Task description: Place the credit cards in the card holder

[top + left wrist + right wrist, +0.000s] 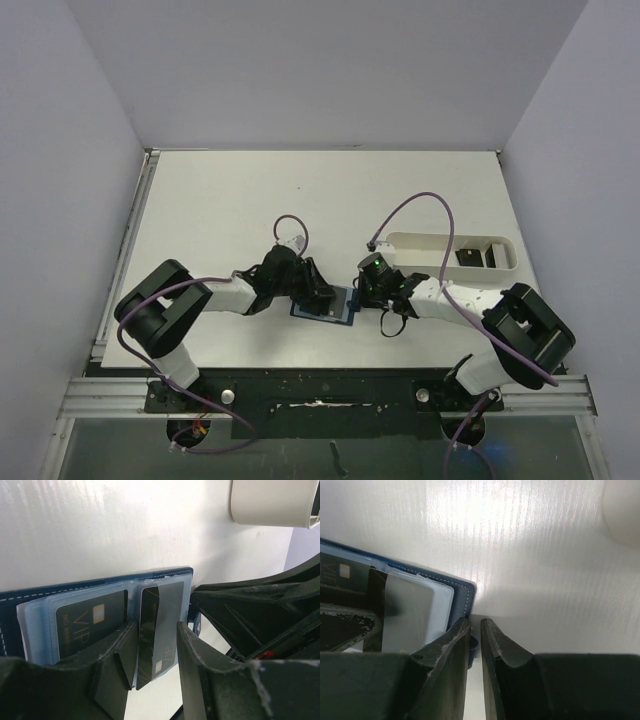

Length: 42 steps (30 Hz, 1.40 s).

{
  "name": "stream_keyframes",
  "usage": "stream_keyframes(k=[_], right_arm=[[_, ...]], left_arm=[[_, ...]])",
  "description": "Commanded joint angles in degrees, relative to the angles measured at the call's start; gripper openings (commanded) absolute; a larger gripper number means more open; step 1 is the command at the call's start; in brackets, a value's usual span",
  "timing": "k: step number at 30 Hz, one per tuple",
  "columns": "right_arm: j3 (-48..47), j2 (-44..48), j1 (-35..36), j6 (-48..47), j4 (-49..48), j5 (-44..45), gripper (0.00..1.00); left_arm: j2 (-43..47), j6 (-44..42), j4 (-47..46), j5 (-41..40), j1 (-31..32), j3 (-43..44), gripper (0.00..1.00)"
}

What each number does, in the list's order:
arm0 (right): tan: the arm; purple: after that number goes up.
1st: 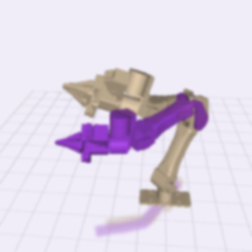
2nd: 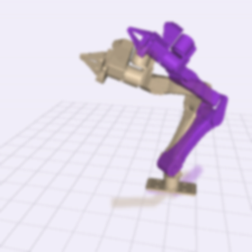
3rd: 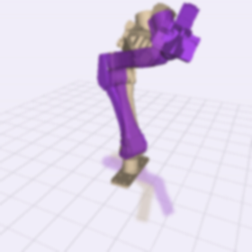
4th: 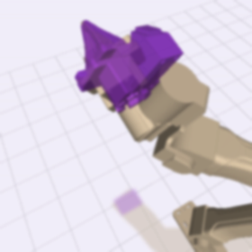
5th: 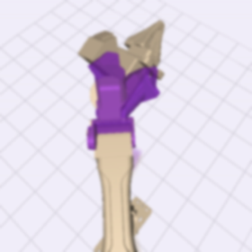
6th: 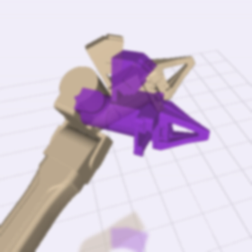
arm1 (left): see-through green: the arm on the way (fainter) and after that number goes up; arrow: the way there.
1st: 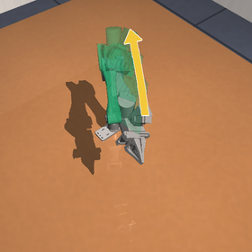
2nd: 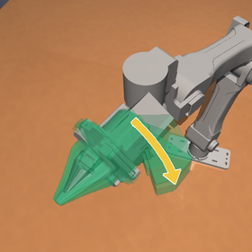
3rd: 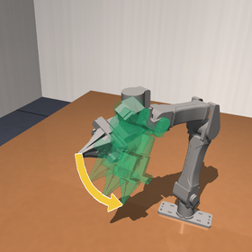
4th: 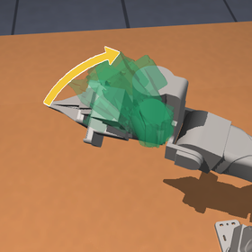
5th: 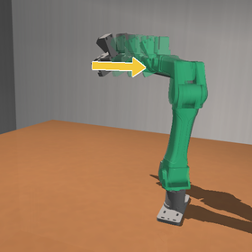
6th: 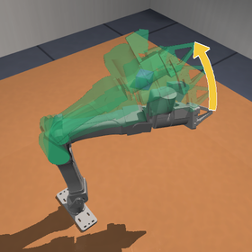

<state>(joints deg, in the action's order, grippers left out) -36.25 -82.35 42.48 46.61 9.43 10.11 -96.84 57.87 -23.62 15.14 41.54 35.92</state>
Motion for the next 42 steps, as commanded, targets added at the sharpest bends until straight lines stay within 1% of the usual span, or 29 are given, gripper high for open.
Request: stream_keyframes(k=[1,8,10,13,17,21,25,33,38,42], right_arm=[[0.24,-1.70,0.60,0.88,-2.53,0.33,0.18],[0.30,-1.18,0.59,1.86,-2.56,0.84,0.17],[0.03,-0.57,0.63,1.89,-1.43,1.38,0.17],[-1.02,2.05,0.59,1.91,3.67,4.21,0.17],[-0.92,6.98,0.65,2.11,7.12,5.27,0.18],[-0.24,8.94,1.38,4.23,8.40,4.70,0.18],[0.90,8.87,2.20,5.85,7.18,4.08,0.18],[0.79,4.02,3.26,7.74,3.50,3.33,0.18],[0.52,1.39,3.51,8.43,0.90,2.27,0.18],[0.10,-0.65,3.49,9.00,-0.46,2.07,0.18]], left_arm=[[-1.13,-0.67,1.67,-0.51,1.16,3.51,0.35],[-2.85,-1.02,4.10,-3.27,2.71,7.13,0.35],[-2.45,-1.71,7.39,-4.76,2.76,8.49,0.35],[0.21,-3.78,14.06,-8.97,1.89,9.91,0.38],[3.89,-5.34,17.45,-10.55,1.31,9.87,0.41],[4.22,-4.93,16.12,-8.32,1.60,8.80,0.42],[3.45,-4.52,15.20,-6.73,1.79,7.34,0.43],[3.14,-4.29,15.12,-6.83,1.88,5.92,0.43],[2.73,-3.02,12.10,-5.27,2.48,5.32,0.40],[1.86,-1.28,9.38,-3.20,2.83,4.84,0.39]])
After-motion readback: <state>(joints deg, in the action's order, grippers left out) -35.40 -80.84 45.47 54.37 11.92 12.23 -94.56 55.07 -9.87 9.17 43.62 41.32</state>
